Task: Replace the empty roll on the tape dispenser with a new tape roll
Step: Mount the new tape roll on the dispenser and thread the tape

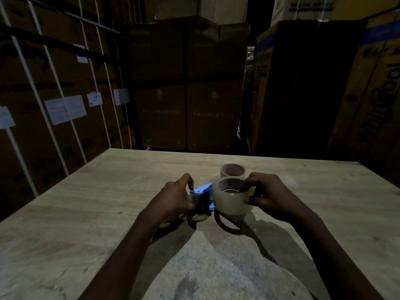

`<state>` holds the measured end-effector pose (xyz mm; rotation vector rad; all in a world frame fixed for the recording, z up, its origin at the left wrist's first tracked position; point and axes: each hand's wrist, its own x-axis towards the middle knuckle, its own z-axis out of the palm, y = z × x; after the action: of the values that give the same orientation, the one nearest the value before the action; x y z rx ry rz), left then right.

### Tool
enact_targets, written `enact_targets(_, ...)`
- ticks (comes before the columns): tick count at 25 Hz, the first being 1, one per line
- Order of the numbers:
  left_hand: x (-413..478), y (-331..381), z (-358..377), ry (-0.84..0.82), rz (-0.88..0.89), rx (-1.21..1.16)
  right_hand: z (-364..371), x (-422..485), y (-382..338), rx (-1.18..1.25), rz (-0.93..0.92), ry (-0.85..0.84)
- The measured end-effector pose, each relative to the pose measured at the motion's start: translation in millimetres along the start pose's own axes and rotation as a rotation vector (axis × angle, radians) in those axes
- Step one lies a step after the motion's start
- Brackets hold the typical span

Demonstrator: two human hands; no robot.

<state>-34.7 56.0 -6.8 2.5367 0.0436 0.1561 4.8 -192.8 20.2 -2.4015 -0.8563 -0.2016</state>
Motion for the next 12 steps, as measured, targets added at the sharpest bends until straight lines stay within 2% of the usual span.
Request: enact_targets(12,-0.2,1.4,-1.8,-0.004,0.0,-0.05,-6.3,-2.7,-3.2,0.048,0.005,-0.043)
